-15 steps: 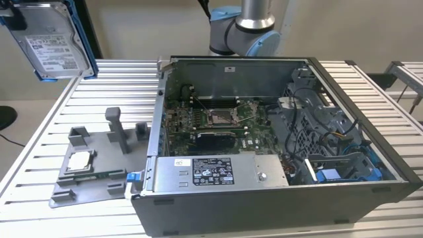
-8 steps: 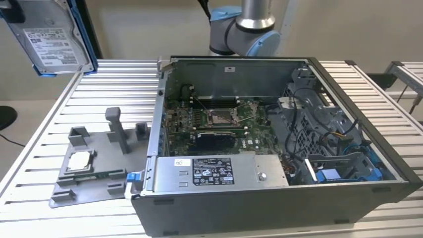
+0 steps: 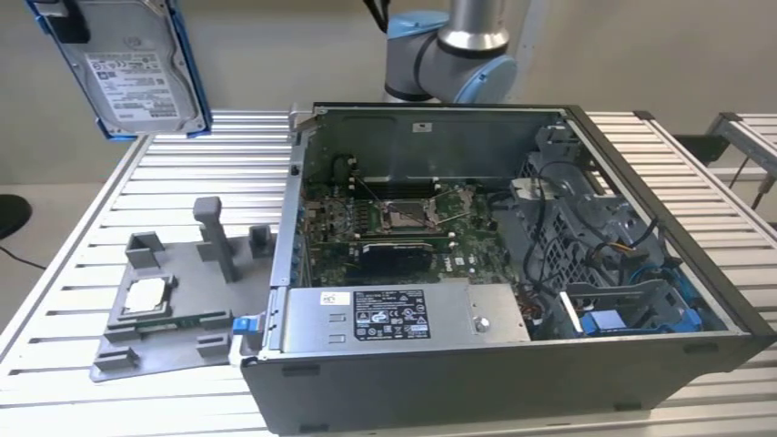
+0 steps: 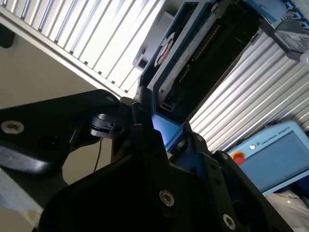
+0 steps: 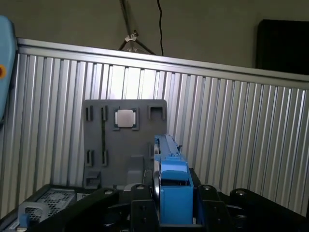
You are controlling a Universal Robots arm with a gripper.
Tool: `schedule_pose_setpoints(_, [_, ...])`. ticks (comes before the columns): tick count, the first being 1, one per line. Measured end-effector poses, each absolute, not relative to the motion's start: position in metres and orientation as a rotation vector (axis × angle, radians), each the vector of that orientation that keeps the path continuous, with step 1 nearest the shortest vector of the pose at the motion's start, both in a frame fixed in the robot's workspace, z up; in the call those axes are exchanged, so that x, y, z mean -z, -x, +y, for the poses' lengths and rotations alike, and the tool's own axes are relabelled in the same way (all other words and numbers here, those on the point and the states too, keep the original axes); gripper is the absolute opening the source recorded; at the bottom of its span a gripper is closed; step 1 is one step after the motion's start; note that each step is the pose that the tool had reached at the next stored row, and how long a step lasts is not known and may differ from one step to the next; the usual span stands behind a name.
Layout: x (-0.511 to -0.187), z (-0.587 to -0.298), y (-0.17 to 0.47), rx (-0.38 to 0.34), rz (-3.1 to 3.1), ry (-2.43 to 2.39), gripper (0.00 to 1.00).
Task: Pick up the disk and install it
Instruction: 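Pick up the disk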
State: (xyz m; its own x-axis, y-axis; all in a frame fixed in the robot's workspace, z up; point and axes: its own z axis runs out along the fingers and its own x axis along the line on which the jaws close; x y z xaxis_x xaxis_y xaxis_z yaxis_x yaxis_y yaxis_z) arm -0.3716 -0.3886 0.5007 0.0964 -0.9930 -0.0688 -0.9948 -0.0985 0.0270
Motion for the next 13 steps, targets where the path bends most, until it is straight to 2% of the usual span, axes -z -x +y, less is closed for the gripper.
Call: schedule_pose_setpoints(13, [-0.501, -0.389, 0.312, -0.11, 2.092, 2.307, 0.0])
